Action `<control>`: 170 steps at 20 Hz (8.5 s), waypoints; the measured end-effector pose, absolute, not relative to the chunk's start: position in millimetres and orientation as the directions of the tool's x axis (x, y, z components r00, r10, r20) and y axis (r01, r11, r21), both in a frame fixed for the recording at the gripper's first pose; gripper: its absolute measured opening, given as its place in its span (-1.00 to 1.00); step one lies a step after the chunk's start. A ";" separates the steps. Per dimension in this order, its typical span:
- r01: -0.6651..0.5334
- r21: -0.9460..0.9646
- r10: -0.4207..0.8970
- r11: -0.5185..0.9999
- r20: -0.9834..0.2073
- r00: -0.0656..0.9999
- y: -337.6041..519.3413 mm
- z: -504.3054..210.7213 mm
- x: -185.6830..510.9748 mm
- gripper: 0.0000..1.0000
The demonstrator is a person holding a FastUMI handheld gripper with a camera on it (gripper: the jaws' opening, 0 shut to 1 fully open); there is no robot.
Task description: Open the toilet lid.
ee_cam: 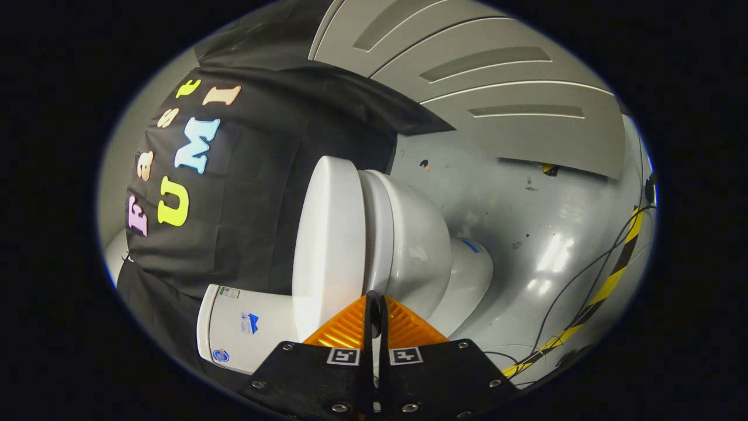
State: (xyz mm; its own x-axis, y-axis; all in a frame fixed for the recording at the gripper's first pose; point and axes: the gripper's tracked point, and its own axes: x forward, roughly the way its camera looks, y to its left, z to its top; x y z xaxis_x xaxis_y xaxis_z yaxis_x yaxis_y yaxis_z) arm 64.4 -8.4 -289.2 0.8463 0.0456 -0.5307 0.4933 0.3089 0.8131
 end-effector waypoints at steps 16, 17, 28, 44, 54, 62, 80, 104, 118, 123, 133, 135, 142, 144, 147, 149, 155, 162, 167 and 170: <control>0.504 0.736 0.043 0.451 -0.582 0.812 -4.0 -252.3 64.9 -1.00; 0.499 0.730 0.040 0.467 -0.581 0.813 -2.7 -245.4 65.4 -1.00; 0.454 0.667 0.010 0.591 -0.568 0.823 10.2 -189.8 74.1 -1.00; 0.379 0.493 -0.047 0.783 -0.560 0.827 40.2 -127.3 85.8 -1.00; 0.354 0.398 -0.080 0.846 -0.561 0.824 55.8 -103.2 92.7 -1.00; 0.301 0.288 -0.106 0.909 -0.539 0.835 72.9 -82.6 97.9 -1.00; 0.160 0.056 -0.114 0.985 -0.479 0.870 130.3 -38.8 111.1 -1.00; -0.061 -0.096 0.019 0.993 -0.391 0.920 255.3 -1.5 127.6 -1.00; -0.184 -0.048 0.146 0.982 -0.425 0.894 319.2 -5.6 136.6 -0.99; -0.218 -0.048 0.177 0.975 -0.427 0.886 332.9 -6.2 139.2 -0.99; -0.290 -0.016 0.266 0.957 -0.353 0.897 333.8 2.8 140.7 -0.78; -0.289 -0.036 0.269 0.957 -0.273 0.924 318.4 31.6 135.3 -0.16; -0.279 -0.124 0.273 0.952 -0.065 0.960 243.3 104.4 94.8 0.90; -0.243 -0.136 0.240 0.960 -0.038 0.970 213.1 112.2 80.1 0.90; -0.192 -0.154 0.194 0.969 -0.004 0.981 171.7 123.9 55.5 0.90; -0.123 -0.173 0.132 0.977 0.043 0.990 131.7 134.8 38.2 0.90; 0.008 -0.034 -0.005 0.999 0.078 0.997 51.0 130.1 -1.7 0.90; 0.048 -0.043 -0.046 0.998 0.048 0.998 17.0 97.1 -29.8 0.90; 0.025 -0.038 -0.024 0.999 0.024 0.999 21.2 87.6 -34.7 0.90; 0.013 -0.013 -0.013 1.000 0.033 0.999 20.2 89.6 -34.8 0.90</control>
State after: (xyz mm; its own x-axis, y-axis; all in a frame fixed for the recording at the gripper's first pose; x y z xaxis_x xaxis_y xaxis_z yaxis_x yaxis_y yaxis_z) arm -34.8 20.2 89.6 0.9994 -0.0127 0.0330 0.0131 0.9998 -0.0129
